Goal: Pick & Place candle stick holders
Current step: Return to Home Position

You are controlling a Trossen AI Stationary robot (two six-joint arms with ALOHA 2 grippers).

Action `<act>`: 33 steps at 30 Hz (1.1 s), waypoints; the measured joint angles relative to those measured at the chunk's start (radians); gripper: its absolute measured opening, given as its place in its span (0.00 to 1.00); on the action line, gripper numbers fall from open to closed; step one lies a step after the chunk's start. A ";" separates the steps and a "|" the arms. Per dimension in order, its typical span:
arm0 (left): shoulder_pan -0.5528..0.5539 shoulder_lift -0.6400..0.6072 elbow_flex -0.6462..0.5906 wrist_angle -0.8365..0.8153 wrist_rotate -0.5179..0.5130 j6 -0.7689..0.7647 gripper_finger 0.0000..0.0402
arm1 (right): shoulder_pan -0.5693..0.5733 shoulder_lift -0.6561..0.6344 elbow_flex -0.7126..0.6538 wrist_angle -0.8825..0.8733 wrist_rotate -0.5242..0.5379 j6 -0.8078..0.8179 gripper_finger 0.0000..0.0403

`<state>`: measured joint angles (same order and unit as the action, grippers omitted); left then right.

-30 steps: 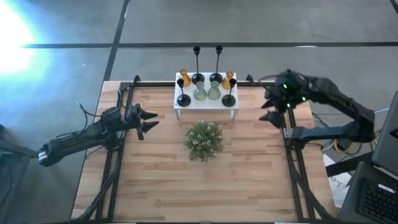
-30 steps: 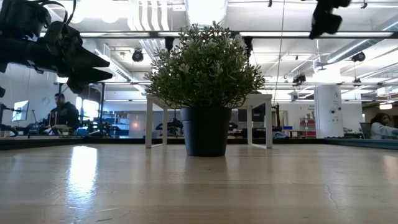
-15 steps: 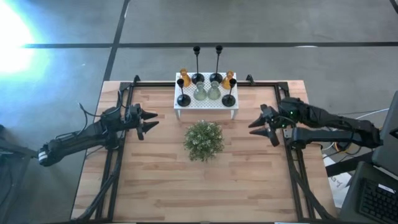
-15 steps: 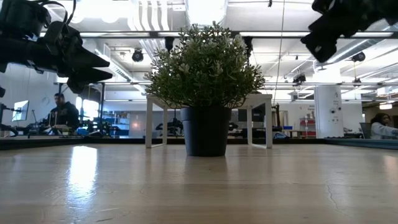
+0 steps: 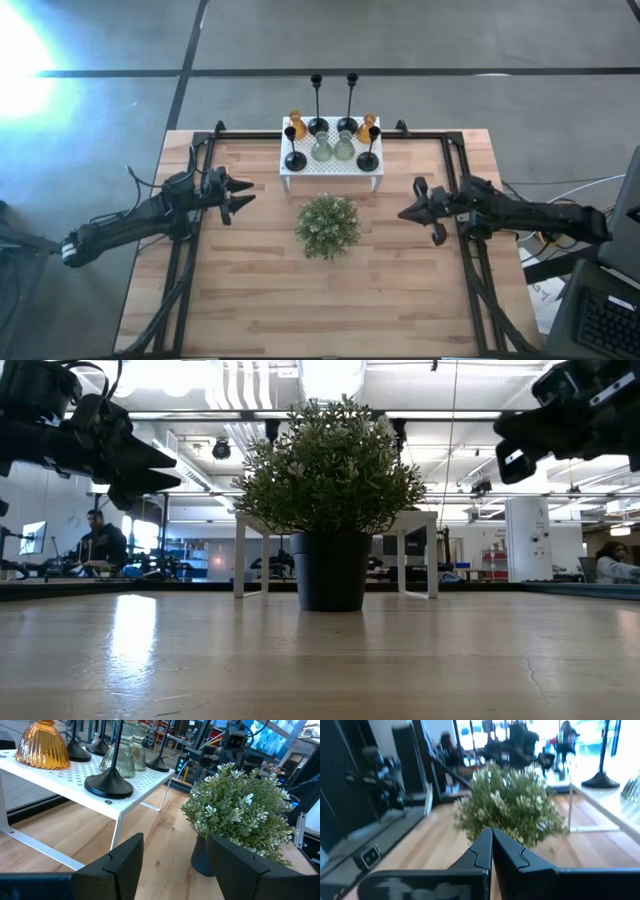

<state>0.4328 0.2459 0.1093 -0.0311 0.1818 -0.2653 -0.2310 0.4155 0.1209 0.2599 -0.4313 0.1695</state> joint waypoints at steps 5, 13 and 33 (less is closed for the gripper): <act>0.000 0.000 0.000 0.000 0.000 0.000 0.55 | 0.001 -0.146 -0.088 0.038 -0.030 0.057 0.02; 0.000 0.000 0.000 0.000 0.000 0.000 0.55 | 0.066 -0.414 -0.109 -0.092 -0.026 0.062 0.02; 0.000 0.013 0.000 -0.015 0.000 0.000 0.55 | 0.089 -0.374 -0.099 -0.243 0.146 -0.120 0.02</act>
<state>0.4332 0.2584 0.1093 -0.0456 0.1816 -0.2655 -0.1421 0.0410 0.0223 0.0174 -0.2855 0.0490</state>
